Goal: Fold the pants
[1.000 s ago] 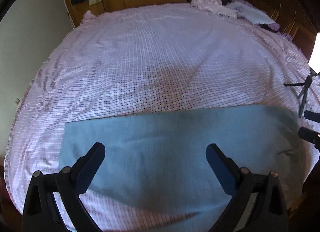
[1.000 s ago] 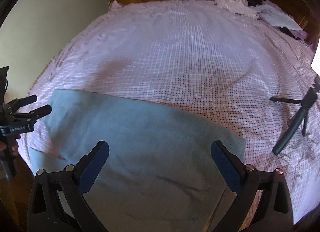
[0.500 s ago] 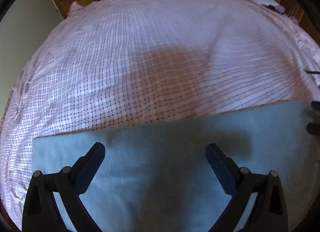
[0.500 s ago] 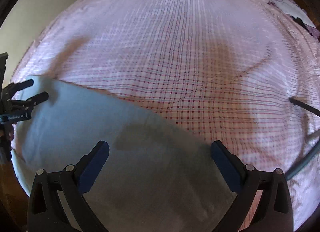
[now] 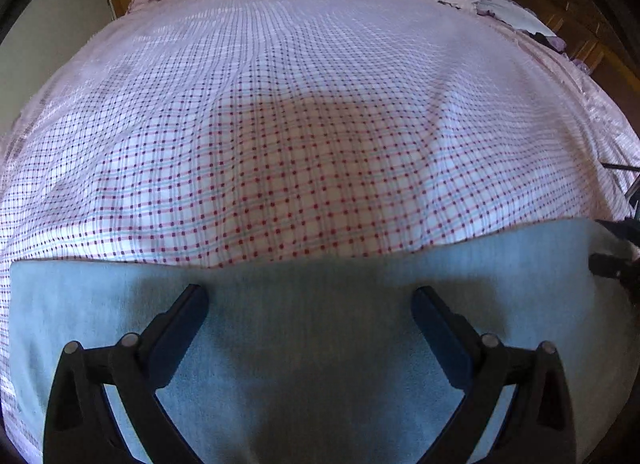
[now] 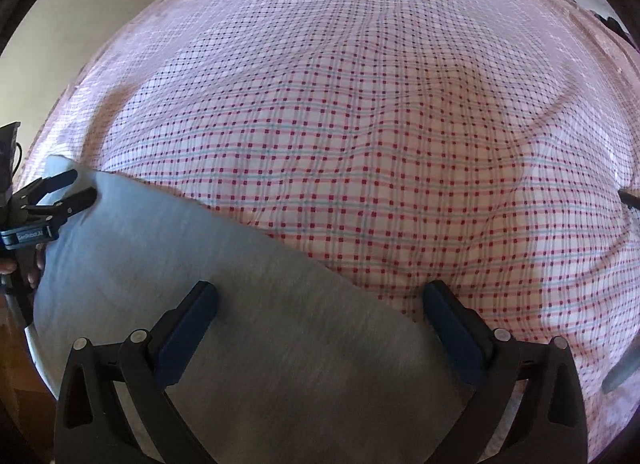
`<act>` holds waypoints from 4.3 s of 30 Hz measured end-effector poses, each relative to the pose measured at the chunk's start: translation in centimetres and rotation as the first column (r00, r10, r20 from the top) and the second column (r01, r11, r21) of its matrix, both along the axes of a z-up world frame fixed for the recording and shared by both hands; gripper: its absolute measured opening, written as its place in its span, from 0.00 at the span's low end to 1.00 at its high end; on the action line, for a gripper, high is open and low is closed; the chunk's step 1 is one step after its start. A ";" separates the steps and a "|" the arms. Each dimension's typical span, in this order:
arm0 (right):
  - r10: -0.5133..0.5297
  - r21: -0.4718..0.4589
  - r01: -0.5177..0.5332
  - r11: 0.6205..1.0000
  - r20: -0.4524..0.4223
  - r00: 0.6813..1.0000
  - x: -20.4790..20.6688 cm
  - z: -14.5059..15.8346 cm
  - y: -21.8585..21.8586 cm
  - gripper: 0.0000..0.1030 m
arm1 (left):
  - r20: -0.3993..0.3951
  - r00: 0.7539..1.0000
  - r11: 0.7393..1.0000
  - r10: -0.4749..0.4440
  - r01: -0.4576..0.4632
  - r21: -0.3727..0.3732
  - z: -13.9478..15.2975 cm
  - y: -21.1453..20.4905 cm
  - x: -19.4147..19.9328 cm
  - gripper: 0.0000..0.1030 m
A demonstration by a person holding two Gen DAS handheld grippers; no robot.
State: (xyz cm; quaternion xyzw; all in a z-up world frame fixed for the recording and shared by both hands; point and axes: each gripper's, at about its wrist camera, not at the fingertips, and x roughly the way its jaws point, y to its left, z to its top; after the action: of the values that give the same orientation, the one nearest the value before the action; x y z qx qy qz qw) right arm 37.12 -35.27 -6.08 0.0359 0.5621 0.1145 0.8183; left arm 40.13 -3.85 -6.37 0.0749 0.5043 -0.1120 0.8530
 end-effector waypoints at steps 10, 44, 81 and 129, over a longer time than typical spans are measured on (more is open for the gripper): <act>-0.004 -0.046 0.004 0.999 -0.001 1.000 0.3 0.4 2.2 0.94 | 0.026 1.000 1.000 -0.013 0.013 0.011 0.2 -0.4 -0.2 0.78; 0.184 -0.025 -0.182 0.983 0.160 0.970 -16.8 11.1 6.1 0.01 | 0.221 0.975 0.986 0.010 0.027 -0.165 14.5 2.9 -23.3 0.02; -0.229 0.101 0.223 0.970 0.058 0.972 -30.6 3.7 0.4 0.38 | -0.028 0.997 0.968 0.075 -0.079 -0.238 6.3 2.1 -28.3 0.42; -0.511 0.444 0.429 0.787 0.079 0.856 -25.1 3.1 -0.3 0.00 | 0.040 0.986 0.930 0.164 -0.141 -0.339 8.5 4.1 -28.5 0.04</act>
State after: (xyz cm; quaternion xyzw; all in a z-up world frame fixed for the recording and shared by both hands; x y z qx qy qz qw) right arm 12.00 -35.53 -3.03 0.3349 0.4153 0.0248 0.8454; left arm 11.64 0.22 2.17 -0.1069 0.4530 -0.1271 0.8759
